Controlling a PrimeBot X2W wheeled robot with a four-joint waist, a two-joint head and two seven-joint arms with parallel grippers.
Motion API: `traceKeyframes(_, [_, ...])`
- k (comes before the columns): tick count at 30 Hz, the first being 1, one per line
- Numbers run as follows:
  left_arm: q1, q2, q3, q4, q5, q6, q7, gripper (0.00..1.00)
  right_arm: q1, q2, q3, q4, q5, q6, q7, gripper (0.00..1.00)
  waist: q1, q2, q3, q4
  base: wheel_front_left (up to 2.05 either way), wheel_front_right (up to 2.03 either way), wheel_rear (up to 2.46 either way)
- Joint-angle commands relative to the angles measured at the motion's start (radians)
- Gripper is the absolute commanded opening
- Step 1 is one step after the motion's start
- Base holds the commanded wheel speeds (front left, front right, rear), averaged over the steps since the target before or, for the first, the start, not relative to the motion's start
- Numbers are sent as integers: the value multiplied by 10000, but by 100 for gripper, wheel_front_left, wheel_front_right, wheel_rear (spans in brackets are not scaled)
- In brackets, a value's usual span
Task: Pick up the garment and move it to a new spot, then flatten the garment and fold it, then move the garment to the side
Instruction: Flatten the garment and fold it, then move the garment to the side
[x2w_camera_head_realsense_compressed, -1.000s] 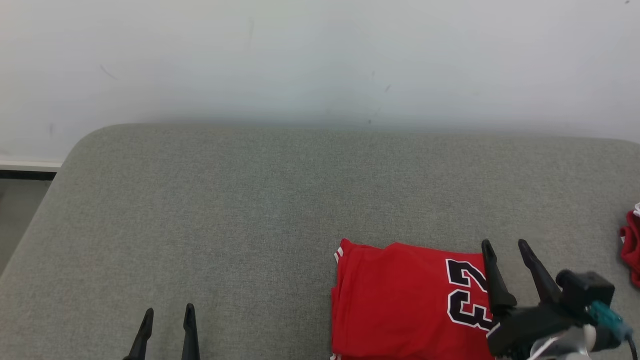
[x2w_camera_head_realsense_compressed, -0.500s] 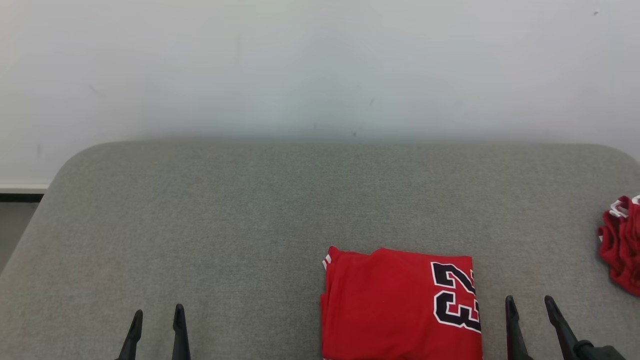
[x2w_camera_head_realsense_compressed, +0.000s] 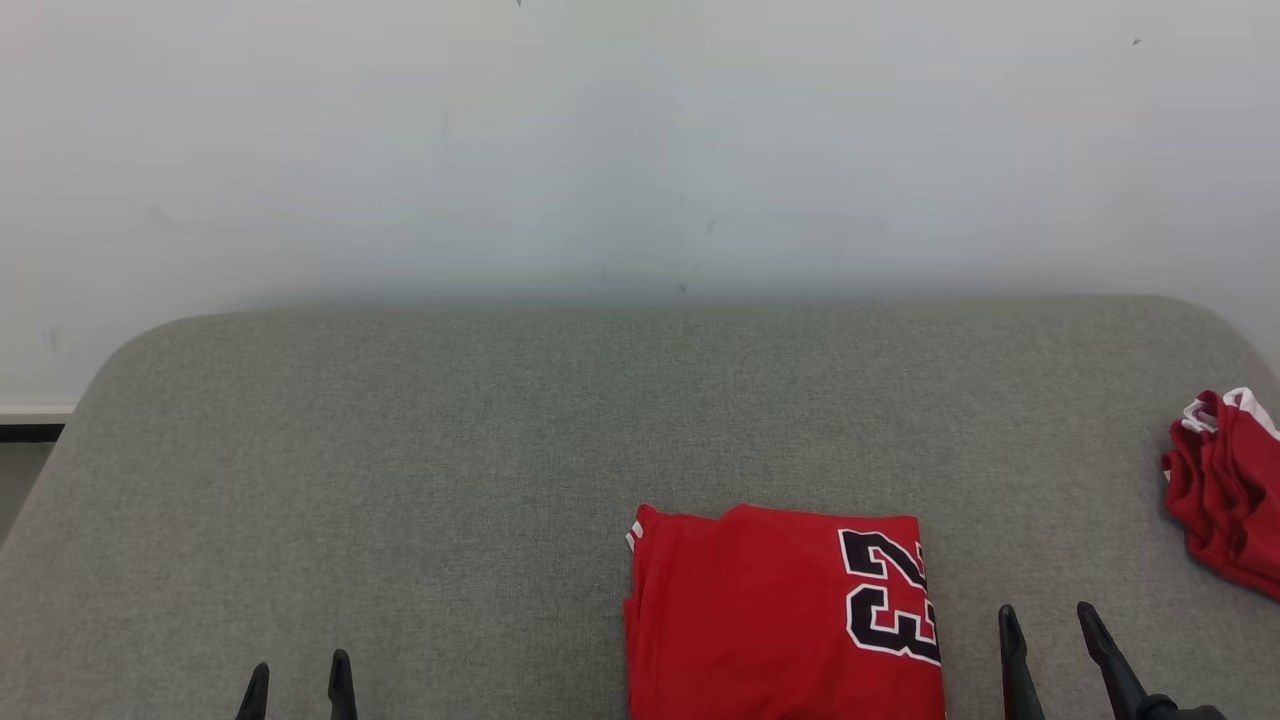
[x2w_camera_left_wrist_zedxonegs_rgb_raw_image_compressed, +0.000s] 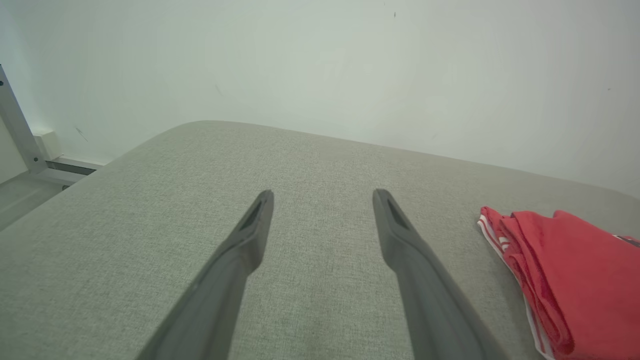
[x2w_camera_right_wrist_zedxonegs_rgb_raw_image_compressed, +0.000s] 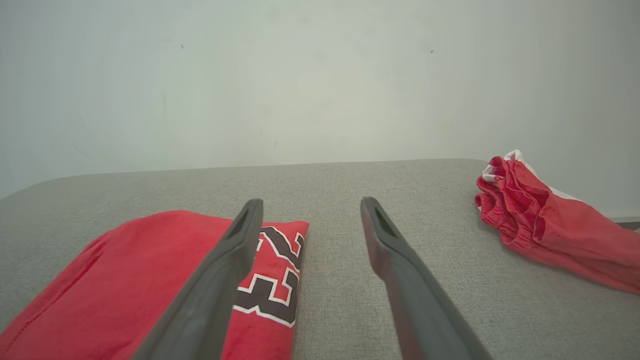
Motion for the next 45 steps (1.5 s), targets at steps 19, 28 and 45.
traceKeyframes(19, [5, -16, 127, 141, 213, -144, -26, 100, -32, 93, 37, 84, 143, -25, -36, 100, 1, 0, 26, 51, 0, 0, 0])
traceKeyframes(28, [-13, -16, 132, 174, 224, -167, -26, 100, -79, 115, 3, 98, 184, -25, -36, 100, 1, 0, 36, 78, 0, 0, 0])
traceKeyframes(45, [11, -18, 67, 42, 235, -157, -26, 100, -1151, -160, 216, -295, 1550, -25, 5592, 100, 1, 0, 178, 107, 0, 0, 0])
